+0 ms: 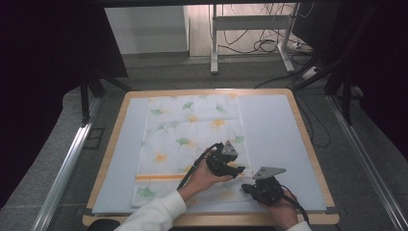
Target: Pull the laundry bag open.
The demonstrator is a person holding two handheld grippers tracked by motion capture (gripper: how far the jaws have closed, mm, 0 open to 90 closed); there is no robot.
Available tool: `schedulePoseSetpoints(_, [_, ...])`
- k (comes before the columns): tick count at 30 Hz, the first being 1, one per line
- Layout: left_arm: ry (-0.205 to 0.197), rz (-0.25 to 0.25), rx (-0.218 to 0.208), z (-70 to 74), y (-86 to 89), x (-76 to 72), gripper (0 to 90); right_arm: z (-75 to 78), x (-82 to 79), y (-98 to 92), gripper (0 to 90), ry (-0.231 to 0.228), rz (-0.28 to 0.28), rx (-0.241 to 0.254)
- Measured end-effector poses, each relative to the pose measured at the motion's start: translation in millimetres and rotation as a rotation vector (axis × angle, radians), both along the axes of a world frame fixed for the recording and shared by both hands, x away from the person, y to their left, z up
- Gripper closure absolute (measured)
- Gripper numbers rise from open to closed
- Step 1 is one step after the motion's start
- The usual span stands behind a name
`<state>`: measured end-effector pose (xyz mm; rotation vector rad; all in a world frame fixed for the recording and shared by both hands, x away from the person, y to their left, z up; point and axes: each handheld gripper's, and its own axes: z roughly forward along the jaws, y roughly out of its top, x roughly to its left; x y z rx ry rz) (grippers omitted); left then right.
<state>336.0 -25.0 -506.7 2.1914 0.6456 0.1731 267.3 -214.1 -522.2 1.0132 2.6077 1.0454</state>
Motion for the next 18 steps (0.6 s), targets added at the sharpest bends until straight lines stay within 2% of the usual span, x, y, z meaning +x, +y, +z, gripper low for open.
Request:
schedulePoseSetpoints(5, [0.009,-0.01,0.009,-2.2,-7.0,1.5,49.8,-0.1,0.2,0.0,88.8,-0.001,0.0,0.001])
schedulePoseSetpoints(9, [0.011,-0.002,0.012,-3.4,-13.4,1.3,56.2,-0.2,0.3,-0.2,88.8,-0.002,0.0,0.0])
schedulePoseSetpoints(14, [0.015,-0.005,0.023,-5.2,-16.5,2.3,57.3,-0.2,0.3,-0.2,88.8,-0.002,0.0,0.001])
schedulePoseSetpoints(15, [0.013,-0.017,0.046,-5.3,-16.1,3.7,57.3,-0.2,0.2,-0.2,88.8,-0.001,0.0,0.002])
schedulePoseSetpoints(16, [0.022,-0.018,0.05,-6.9,-17.7,4.6,57.9,-0.2,0.3,-0.3,88.8,0.001,0.0,0.002])
schedulePoseSetpoints(18, [0.029,-0.014,0.044,-8.7,-20.5,4.2,58.1,-0.3,0.3,-0.3,88.7,0.001,-0.001,0.004])
